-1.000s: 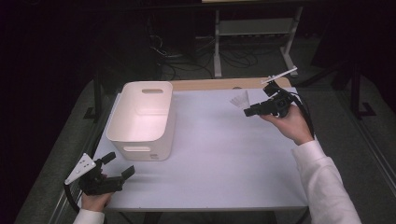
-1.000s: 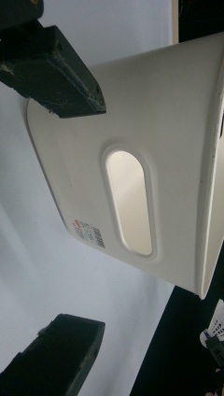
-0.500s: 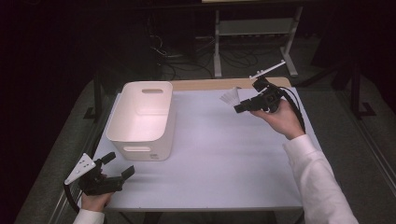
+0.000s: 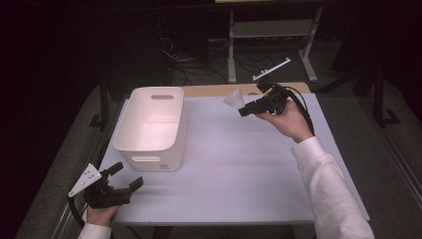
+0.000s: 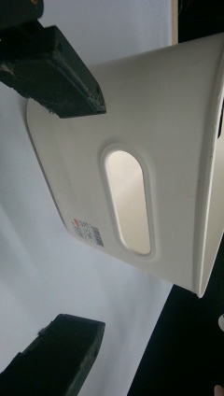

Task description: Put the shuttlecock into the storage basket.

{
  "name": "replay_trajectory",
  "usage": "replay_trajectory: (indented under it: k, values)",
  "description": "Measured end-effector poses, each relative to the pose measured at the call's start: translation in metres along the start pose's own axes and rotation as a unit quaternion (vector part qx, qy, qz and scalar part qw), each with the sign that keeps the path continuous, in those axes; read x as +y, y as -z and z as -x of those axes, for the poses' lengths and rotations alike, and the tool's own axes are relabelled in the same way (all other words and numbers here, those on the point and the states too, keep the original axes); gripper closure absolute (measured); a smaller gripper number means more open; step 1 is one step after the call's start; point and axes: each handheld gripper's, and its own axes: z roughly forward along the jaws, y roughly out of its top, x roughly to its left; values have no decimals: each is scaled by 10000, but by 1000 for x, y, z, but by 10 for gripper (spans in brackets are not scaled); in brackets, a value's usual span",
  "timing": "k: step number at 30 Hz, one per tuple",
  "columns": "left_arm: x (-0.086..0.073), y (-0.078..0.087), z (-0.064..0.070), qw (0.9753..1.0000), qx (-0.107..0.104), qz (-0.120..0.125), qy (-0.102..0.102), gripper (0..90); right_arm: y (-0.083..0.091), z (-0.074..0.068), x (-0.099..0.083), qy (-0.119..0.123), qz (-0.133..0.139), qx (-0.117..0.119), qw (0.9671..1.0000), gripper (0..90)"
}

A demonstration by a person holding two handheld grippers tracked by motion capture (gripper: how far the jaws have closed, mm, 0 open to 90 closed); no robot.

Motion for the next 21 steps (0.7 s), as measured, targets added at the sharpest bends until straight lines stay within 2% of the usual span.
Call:
replay_trajectory:
  k: [14, 19, 21]
  values:
    - [0, 0, 0, 10000, -15, 17, -10, 0, -15, -11, 17, 230, -26, 76, 9997, 643]
    - [1, 0, 0, 10000, -16, -41, -24, 0, -18, -12, 20, 212, -40, 108, 9997, 643]
    - [0, -1, 1, 10000, -21, 20, -13, 0, -21, -13, 23, 224, -58, 104, 9997, 643]
